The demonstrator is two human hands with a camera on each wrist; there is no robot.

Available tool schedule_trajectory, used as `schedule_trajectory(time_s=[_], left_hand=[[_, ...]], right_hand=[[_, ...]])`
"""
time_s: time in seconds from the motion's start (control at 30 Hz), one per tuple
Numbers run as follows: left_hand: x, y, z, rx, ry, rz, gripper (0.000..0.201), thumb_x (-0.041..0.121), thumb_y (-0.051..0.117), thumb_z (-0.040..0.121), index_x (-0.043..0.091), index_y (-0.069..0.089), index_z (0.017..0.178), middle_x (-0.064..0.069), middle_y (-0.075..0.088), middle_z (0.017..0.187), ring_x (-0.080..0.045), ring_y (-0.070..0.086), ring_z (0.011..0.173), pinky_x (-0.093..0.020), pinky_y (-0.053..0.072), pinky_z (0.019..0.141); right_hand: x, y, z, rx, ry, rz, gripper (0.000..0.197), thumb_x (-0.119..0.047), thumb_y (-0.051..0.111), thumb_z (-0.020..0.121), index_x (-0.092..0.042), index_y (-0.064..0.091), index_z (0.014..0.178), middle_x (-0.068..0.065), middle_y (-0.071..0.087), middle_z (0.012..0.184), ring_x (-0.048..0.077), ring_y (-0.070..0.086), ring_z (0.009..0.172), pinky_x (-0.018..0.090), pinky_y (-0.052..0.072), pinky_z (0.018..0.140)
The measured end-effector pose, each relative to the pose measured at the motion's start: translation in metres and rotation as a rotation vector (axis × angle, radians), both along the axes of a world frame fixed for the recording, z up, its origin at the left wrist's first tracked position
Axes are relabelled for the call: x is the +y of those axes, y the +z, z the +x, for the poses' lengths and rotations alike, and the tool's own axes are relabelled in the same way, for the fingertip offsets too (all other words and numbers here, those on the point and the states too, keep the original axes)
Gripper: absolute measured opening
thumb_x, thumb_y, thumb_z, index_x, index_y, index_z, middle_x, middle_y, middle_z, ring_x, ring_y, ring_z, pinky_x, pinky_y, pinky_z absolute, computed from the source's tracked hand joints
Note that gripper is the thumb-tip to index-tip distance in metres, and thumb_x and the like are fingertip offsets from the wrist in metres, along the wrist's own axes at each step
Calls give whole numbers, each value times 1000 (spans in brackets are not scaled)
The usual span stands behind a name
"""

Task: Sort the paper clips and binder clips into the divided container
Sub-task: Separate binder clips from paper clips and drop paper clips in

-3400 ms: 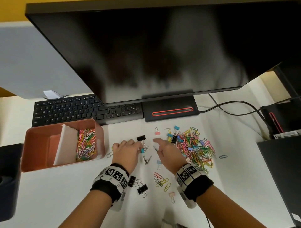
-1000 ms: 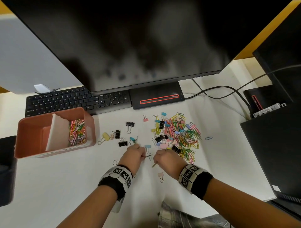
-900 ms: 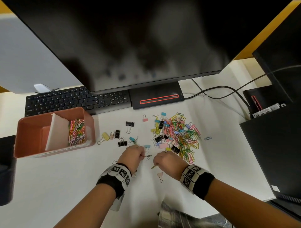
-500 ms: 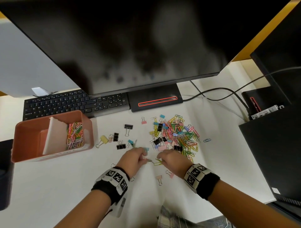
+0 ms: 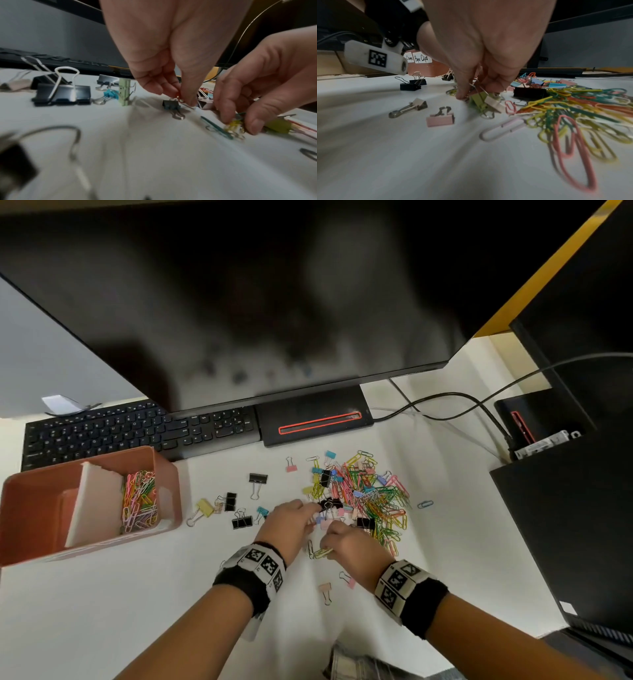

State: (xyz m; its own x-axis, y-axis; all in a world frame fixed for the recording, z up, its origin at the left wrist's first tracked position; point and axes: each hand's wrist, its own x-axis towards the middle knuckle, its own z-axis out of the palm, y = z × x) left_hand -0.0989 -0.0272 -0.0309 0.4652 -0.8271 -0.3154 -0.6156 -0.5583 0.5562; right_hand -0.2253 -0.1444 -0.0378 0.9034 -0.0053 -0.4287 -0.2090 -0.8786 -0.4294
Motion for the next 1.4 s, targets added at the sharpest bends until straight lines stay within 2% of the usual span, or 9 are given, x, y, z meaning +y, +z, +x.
schedule_trajectory(time_s=[0.1, 0.3, 0.4, 0.57, 0.73, 0.83, 0.97, 1.23, 1.4], left_hand=[[-8, -2, 6, -21, 11, 34, 28, 15, 53, 88, 18, 52, 116, -5, 59, 104, -23, 55, 98, -34, 46, 86], [-8, -7, 13, -2, 66, 48, 10, 17, 57, 87, 15, 61, 96, -3, 58, 95, -21, 56, 91, -29, 44, 80], [-7, -7, 15, 21, 79, 32, 7, 17, 58, 87, 13, 63, 90, 1, 51, 91, -18, 54, 87, -29, 46, 82], [2, -11, 18, 10, 143, -12, 7, 16, 64, 83, 12, 61, 78, 2, 45, 97, -16, 52, 82, -28, 48, 80], [10, -7, 21, -58, 77, 13, 3, 18, 59, 85, 15, 61, 86, 1, 57, 91, -20, 53, 87, -35, 47, 79], [8, -3, 23, -66, 87, 27, 1, 17, 57, 86, 17, 56, 87, 1, 62, 88, -22, 56, 86, -36, 48, 79], [5, -1, 26, -50, 68, 63, 14, 19, 53, 89, 18, 58, 102, -2, 64, 95, -22, 58, 90, -34, 48, 83], [1, -2, 27, -17, 103, 123, 10, 18, 52, 90, 16, 60, 93, -3, 58, 95, -22, 57, 90, -31, 46, 83], [6, 16, 31, 30, 208, -36, 3, 16, 58, 87, 17, 61, 88, 1, 59, 87, -16, 57, 80, -23, 44, 71]], right_hand=[[2, -1, 7, 65, 13, -30, 15, -7, 61, 82, -8, 62, 97, 8, 57, 103, 29, 60, 84, 36, 52, 76], [2, -9, 14, 121, 9, -51, 20, -4, 69, 74, -8, 64, 93, 10, 60, 102, 27, 62, 81, 37, 54, 74], [0, -3, 12, 95, 9, -6, 12, -8, 59, 84, -6, 61, 96, 11, 62, 102, 27, 59, 88, 36, 51, 78], [-12, 13, 6, 82, -26, 123, 21, -15, 52, 91, -9, 60, 110, 8, 64, 108, 23, 57, 97, 35, 47, 88], [-1, 20, 9, 19, 48, 134, 38, -12, 53, 91, -12, 49, 128, 12, 66, 104, 25, 60, 95, 35, 48, 85], [11, 16, 19, 17, 152, 16, 32, -4, 52, 88, -9, 52, 119, 14, 65, 97, 31, 61, 90, 39, 50, 80], [12, 14, 29, 60, 145, -11, 21, -1, 50, 88, -5, 59, 106, 14, 60, 101, 33, 59, 90, 39, 49, 80], [18, 16, 26, 106, 99, -35, 26, 11, 47, 83, 1, 57, 105, 16, 47, 112, 35, 60, 89, 41, 51, 76], [19, 18, 26, 81, 123, -62, 33, 12, 42, 83, 0, 54, 112, 16, 54, 112, 32, 58, 96, 36, 47, 76]])
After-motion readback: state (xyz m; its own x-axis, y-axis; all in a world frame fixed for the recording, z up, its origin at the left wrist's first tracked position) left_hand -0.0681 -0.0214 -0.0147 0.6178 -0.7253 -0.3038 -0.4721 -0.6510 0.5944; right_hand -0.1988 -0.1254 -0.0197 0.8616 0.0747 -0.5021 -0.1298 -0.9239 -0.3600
